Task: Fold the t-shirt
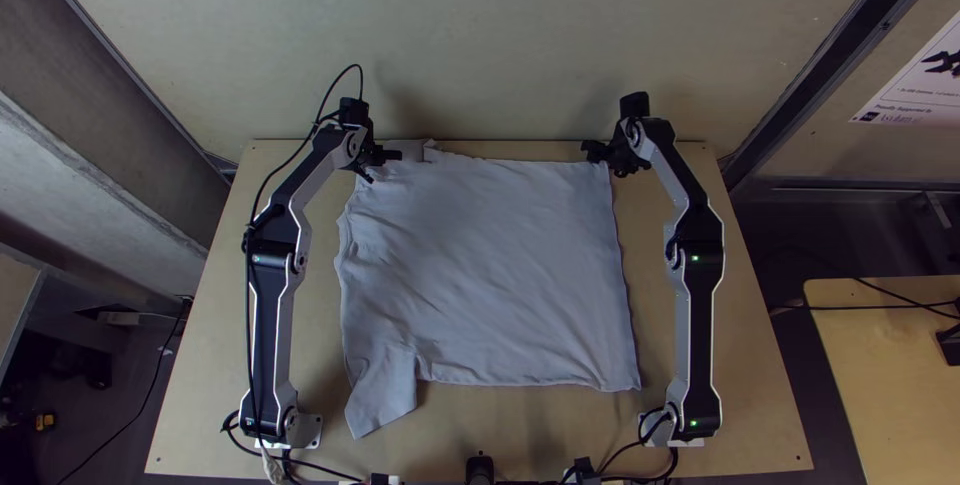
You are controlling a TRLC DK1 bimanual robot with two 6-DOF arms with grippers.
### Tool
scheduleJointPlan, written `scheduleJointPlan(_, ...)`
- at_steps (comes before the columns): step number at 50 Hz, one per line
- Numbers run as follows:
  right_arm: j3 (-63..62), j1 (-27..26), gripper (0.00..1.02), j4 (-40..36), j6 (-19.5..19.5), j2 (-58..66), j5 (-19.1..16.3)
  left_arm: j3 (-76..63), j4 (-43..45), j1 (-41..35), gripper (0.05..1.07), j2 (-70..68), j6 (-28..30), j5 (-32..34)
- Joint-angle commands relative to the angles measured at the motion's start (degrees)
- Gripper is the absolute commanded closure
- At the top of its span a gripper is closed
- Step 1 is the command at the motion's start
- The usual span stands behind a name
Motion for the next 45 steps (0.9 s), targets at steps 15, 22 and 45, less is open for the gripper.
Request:
scheduleJointPlan(15,0.5,1.2,1.00,0.1,-0.8,1.3,3.4,-2.0,-1.6,0.2,1.05,-4.7,-4.4,0.8)
scheduleJointPlan(22,0.5,-0.2,1.00,0.9,-0.8,-1.3,3.6,-1.3,-0.6,1.5,1.05,-6.5,-6.2,2.8)
scheduleJointPlan(45,1.3,-1.1,1.00,7.5,-0.7,-5.1,5.0,0.8,8.0,3.9,1.05,-7.8,-8.1,5.0)
